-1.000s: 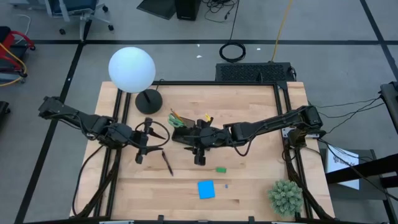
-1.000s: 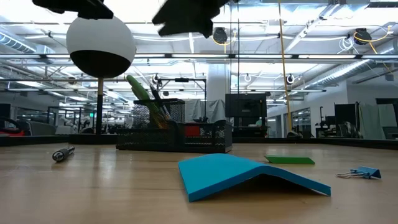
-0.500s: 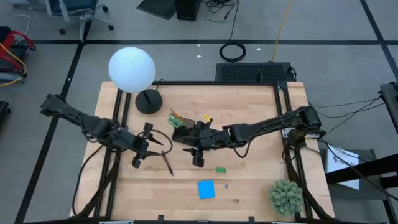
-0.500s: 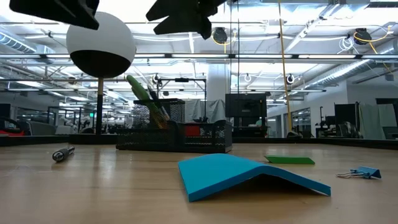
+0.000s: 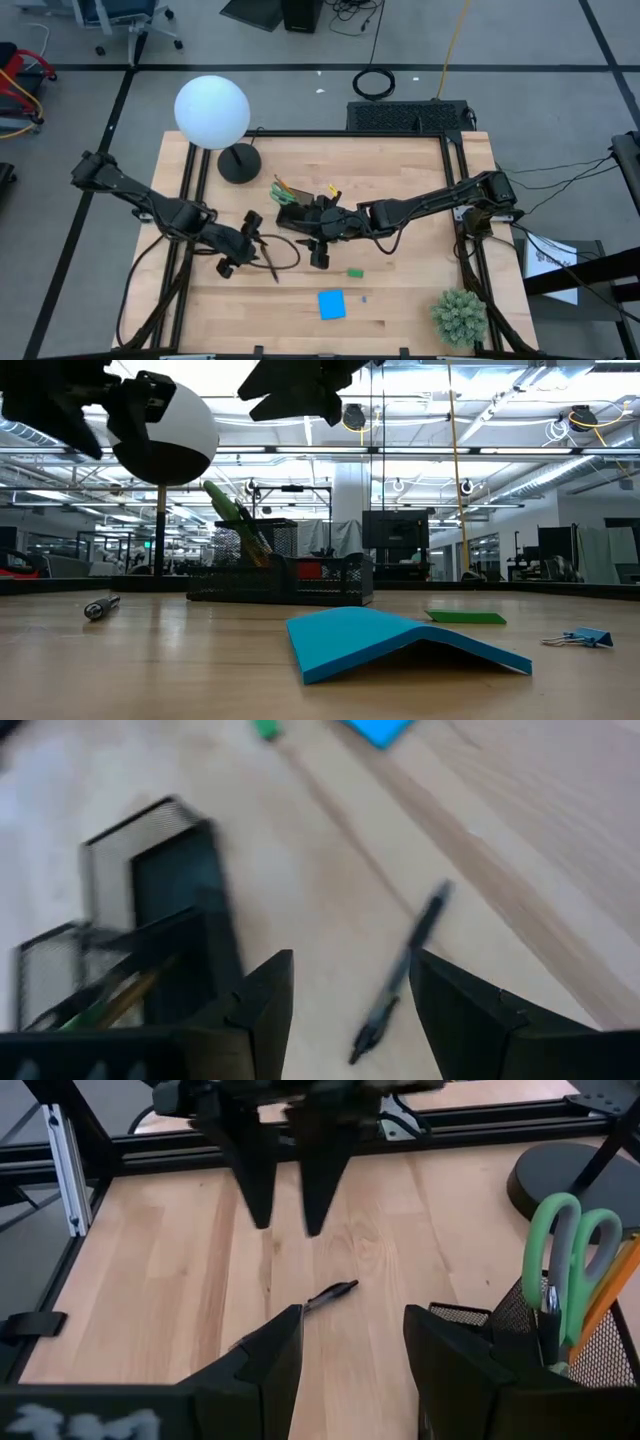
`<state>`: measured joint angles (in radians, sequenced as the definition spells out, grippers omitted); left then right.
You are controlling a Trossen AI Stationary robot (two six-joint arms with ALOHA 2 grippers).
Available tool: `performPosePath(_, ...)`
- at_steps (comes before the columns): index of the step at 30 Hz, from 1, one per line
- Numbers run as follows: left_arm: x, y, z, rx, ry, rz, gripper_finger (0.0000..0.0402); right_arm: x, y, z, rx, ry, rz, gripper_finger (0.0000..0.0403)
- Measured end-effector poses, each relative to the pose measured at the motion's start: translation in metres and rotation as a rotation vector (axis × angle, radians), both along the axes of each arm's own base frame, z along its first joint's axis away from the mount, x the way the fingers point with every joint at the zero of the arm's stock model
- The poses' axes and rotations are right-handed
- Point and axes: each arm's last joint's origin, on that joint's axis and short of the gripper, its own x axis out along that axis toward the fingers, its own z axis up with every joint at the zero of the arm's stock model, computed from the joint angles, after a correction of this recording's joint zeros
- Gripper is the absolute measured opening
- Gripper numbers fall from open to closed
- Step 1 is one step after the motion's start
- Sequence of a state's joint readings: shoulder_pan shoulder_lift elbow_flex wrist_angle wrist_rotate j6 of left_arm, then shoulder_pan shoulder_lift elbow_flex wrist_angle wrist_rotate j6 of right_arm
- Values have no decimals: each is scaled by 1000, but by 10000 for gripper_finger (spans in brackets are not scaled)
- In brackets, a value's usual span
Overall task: Pick and place office supplies into organizer
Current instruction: Put the black pen into the black desk organizer
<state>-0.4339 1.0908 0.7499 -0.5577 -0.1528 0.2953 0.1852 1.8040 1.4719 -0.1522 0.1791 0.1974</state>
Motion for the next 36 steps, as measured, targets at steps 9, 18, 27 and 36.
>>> performPosePath(9,11,-7,-23,102,137,-135,195,0,0,0,-11,7,7,164)
performPosePath(18,21,-9,-49,168,267,-194,195,0,0,0,-23,7,14,164)
performPosePath(27,35,-11,-63,208,251,-239,195,0,0,0,-23,7,14,164)
performPosePath(36,46,-9,-67,209,260,-252,195,0,0,-1,-23,7,14,164)
